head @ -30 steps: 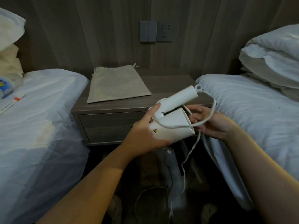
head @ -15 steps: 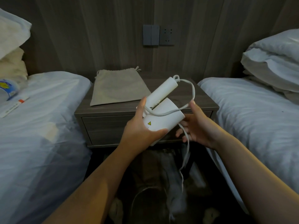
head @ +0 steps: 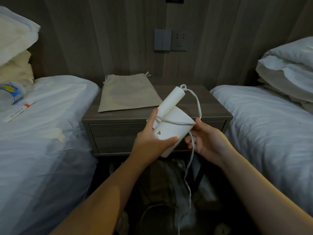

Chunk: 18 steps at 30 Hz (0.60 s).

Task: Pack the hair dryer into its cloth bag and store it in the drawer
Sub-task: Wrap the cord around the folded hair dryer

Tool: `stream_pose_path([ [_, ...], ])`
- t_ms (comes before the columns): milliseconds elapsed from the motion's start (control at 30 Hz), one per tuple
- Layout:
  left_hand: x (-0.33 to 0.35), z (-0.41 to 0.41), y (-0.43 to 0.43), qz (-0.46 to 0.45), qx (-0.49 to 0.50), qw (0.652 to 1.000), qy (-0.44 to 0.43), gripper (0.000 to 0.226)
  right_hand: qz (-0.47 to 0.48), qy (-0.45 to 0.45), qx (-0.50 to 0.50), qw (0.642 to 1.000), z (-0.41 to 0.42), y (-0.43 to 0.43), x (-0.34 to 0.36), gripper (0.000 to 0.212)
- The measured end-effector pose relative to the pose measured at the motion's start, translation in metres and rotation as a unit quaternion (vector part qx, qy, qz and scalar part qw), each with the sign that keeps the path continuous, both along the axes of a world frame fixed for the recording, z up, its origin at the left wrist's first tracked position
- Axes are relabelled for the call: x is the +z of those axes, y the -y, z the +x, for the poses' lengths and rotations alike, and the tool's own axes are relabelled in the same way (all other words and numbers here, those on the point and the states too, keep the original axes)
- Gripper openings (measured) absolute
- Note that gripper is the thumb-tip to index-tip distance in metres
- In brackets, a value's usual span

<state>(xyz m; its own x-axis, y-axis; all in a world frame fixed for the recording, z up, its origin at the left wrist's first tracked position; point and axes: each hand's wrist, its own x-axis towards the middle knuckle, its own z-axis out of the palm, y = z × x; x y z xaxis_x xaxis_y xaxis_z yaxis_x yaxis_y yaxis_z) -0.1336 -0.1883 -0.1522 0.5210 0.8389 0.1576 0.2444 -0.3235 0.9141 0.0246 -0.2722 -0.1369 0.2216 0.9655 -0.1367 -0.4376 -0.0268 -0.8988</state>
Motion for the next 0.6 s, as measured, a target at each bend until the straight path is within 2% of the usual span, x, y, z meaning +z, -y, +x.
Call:
stream_pose_path([
  [167, 0.0, 0.003, 0.002, -0.009, -0.006, 1.0, 0.014, 0.096, 0.01, -0.061, -0.025, 0.998, -0.004, -0.002, -0.005, 0.026],
  [500, -0.002, 0.005, 0.007, -0.033, -0.031, 0.998, 0.036, 0.091, -0.037, -0.211, -0.093, 0.972, -0.011, -0.004, -0.007, 0.038],
  [600, 0.0, 0.004, 0.009, -0.027, -0.042, 0.998, 0.033, 0.087, -0.041, -0.218, -0.091, 0.971, -0.011, -0.002, -0.009, 0.041],
])
